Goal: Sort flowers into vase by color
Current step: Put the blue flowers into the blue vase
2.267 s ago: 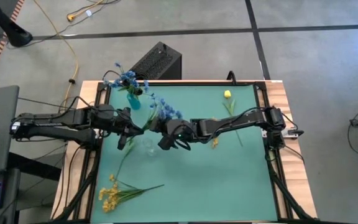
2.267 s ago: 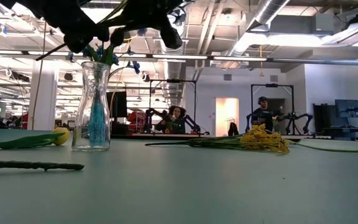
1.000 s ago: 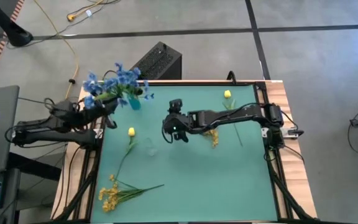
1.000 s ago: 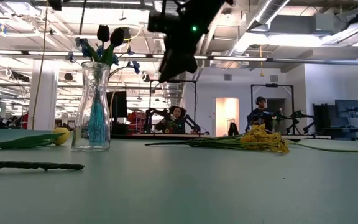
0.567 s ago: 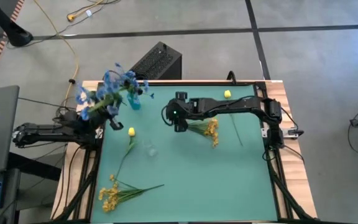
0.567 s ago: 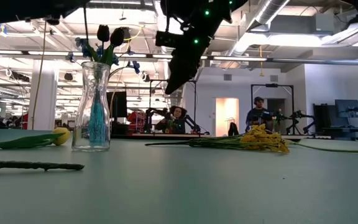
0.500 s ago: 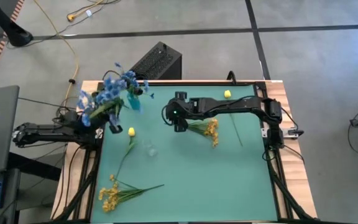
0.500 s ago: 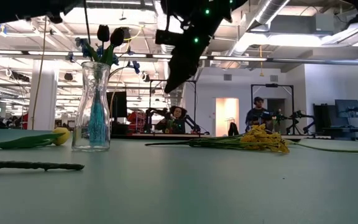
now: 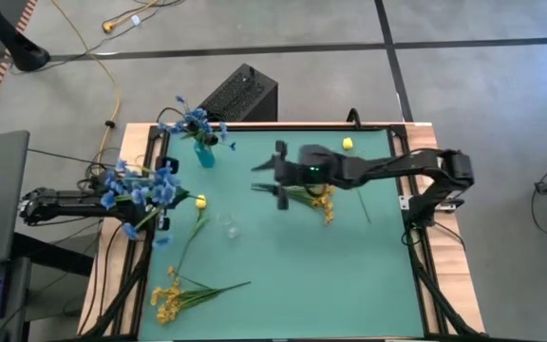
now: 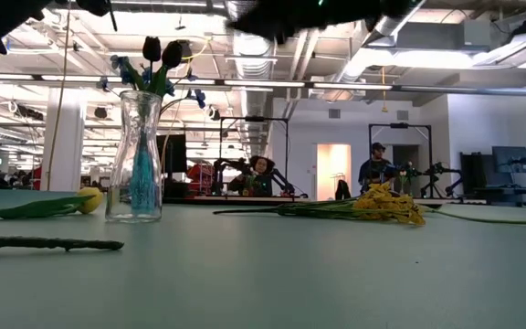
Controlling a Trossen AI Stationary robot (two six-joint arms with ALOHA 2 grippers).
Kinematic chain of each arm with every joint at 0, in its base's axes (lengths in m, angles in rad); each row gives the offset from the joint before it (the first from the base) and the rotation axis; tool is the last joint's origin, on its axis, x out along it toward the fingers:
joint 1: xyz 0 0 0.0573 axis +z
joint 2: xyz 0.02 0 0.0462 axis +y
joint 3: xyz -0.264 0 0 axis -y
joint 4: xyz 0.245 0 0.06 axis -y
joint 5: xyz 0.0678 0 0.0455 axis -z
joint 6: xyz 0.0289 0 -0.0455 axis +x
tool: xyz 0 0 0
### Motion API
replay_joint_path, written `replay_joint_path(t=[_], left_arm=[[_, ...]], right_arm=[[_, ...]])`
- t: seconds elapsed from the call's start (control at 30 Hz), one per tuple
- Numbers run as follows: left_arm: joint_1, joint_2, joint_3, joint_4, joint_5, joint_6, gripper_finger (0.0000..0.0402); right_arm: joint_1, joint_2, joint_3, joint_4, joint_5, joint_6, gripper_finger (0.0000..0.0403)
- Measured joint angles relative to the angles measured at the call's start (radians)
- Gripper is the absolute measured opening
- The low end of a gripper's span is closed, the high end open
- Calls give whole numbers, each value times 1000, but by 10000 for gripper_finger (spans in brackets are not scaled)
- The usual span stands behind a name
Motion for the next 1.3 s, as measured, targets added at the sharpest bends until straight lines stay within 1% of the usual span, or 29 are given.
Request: replay_joint_path(t=[0.03, 0.07, 0.1, 0.13, 0.2, 0.3, 0.4, 0.47, 0.53, 0.6, 0.67, 0.73, 0.83, 0.93, 1.13, 1.3], left_arm=[[0, 3, 0, -5, -1, -3, 0], [0, 13, 0, -1, -1, -7, 0], [-2, 27, 0, 6, 0, -12, 0], [-6, 41, 0, 7, -1, -17, 0], [-20, 84, 0, 26, -6, -7, 0], [-51, 162, 0, 92, -12, 43, 0], [-92, 246, 0, 194, -13, 76, 0], [-120, 299, 0, 231, -26, 99, 0], [-147, 360, 0, 240, -62, 120, 0], [-167, 425, -1, 273, -128, 157, 0], [-177, 475, -2, 370, -191, 166, 0], [-176, 507, 1, 432, -202, 167, 0], [-177, 532, 0, 431, -192, 167, 0], [-177, 529, 0, 439, -191, 164, 0], [-177, 526, 0, 434, -191, 161, 0], [-177, 526, 0, 433, -192, 165, 0]], right_arm=[[3, -4, -47, 144, -82, 35, 206], [8, -1, -81, 255, -134, 63, 204], [16, 13, -102, 351, -153, 82, 201], [25, 33, -109, 408, -153, 90, 199], [41, 85, -95, 447, -151, 90, 196], [51, 168, -27, 442, -143, 96, 194], [47, 217, 43, 401, -142, 115, 194], [40, 245, 81, 379, -145, 136, 194], [37, 276, 119, 349, -164, 158, 194], [37, 302, 148, 310, -185, 161, 194], [44, 326, 179, 283, -199, 161, 194], [48, 346, 200, 273, -204, 160, 194], [51, 357, 209, 262, -204, 151, 194], [48, 356, 210, 262, -204, 122, 194], [47, 353, 210, 263, -204, 118, 194], [47, 355, 210, 289, -163, 100, 194]])
